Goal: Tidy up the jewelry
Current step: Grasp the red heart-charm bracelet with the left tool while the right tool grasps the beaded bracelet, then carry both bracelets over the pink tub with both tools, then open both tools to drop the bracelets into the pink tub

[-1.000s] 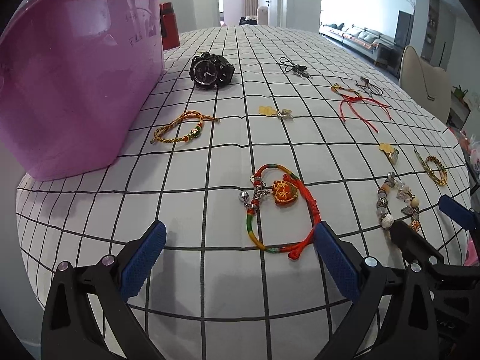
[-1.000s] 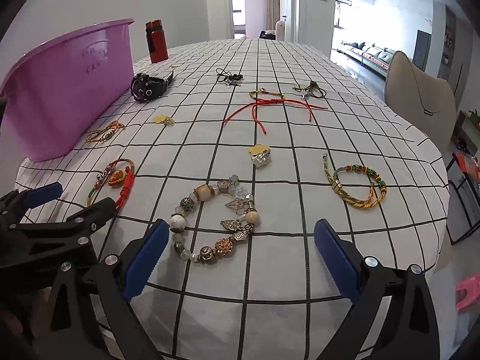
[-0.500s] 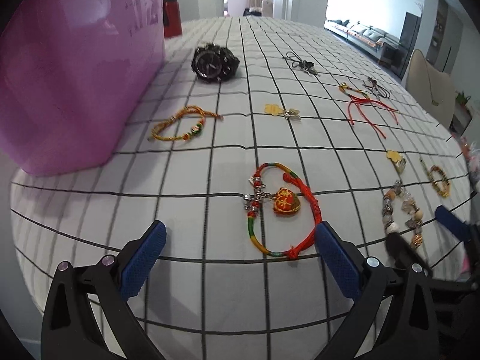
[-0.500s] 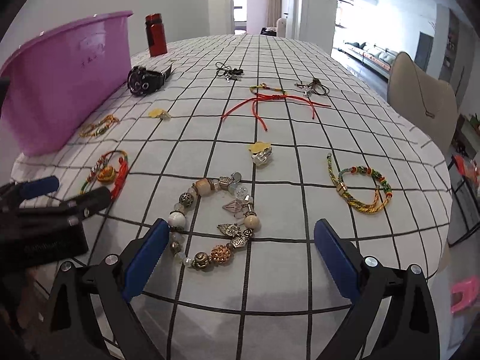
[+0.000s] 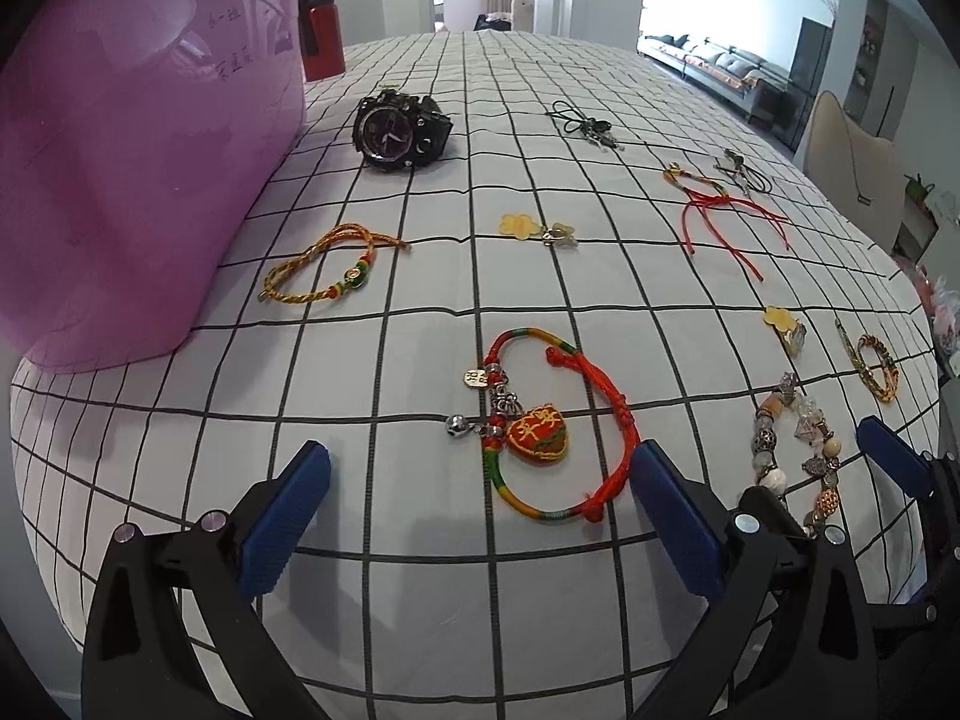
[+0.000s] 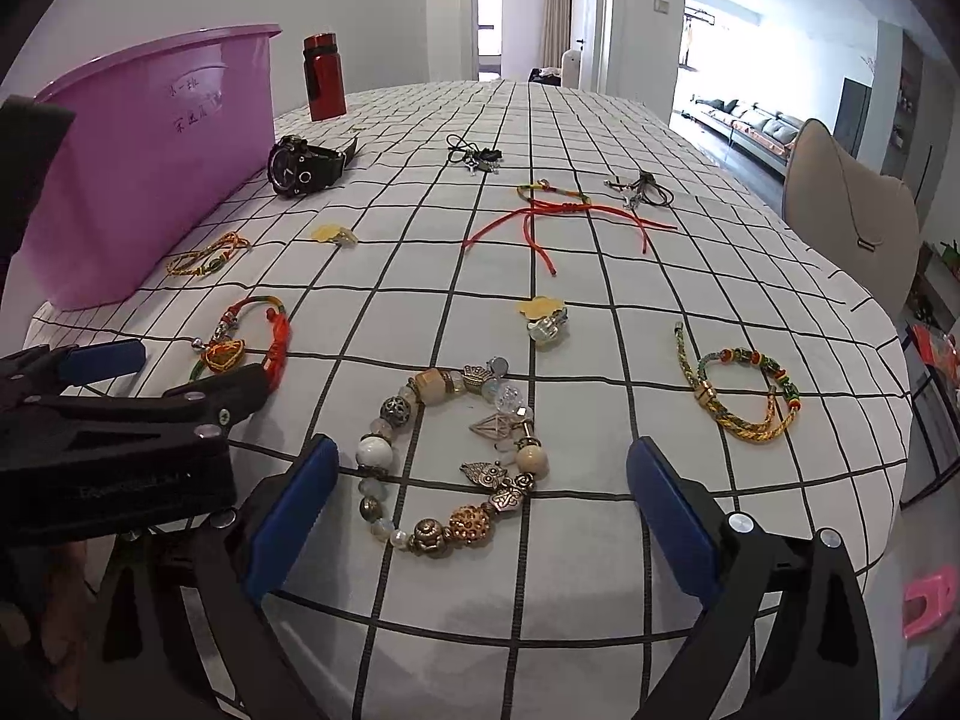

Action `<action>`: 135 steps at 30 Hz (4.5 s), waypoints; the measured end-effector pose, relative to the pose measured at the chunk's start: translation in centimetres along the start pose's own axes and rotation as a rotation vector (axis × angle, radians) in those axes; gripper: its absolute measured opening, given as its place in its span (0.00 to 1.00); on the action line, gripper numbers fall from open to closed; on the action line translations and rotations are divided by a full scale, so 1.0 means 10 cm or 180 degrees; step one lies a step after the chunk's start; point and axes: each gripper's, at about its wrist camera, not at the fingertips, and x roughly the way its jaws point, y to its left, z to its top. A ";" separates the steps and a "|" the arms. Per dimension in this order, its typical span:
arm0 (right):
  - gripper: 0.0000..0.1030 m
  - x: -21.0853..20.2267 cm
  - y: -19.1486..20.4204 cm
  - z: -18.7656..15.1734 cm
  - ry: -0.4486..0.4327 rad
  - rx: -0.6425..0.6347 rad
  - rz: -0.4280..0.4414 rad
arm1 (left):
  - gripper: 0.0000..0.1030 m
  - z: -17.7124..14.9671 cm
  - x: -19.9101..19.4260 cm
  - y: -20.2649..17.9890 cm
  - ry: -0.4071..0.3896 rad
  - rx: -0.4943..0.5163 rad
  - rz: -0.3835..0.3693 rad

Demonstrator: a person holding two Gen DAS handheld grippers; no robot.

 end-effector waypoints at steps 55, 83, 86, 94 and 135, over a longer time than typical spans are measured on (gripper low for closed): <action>0.11 -0.76 -0.01 0.40 -0.0144 0.0045 0.0638 | 0.05 0.16 -1.05 0.03 -0.0433 -0.0123 -0.0402; 0.11 -1.42 1.42 2.45 -0.0722 -0.0432 0.1480 | 0.05 1.30 -2.31 1.61 -0.1013 -0.0593 0.0065; 0.11 -1.30 1.71 2.65 -0.0741 -0.0452 0.1493 | 0.05 1.43 -2.23 1.91 -0.1025 -0.0609 0.0118; 0.11 -0.88 2.36 3.03 -0.0602 -0.0543 0.1542 | 0.05 1.69 -1.80 2.55 -0.0767 -0.0742 0.0139; 0.44 0.56 2.93 3.17 0.1052 -0.1090 0.1289 | 0.57 1.77 -0.63 3.02 0.0664 -0.1228 0.0369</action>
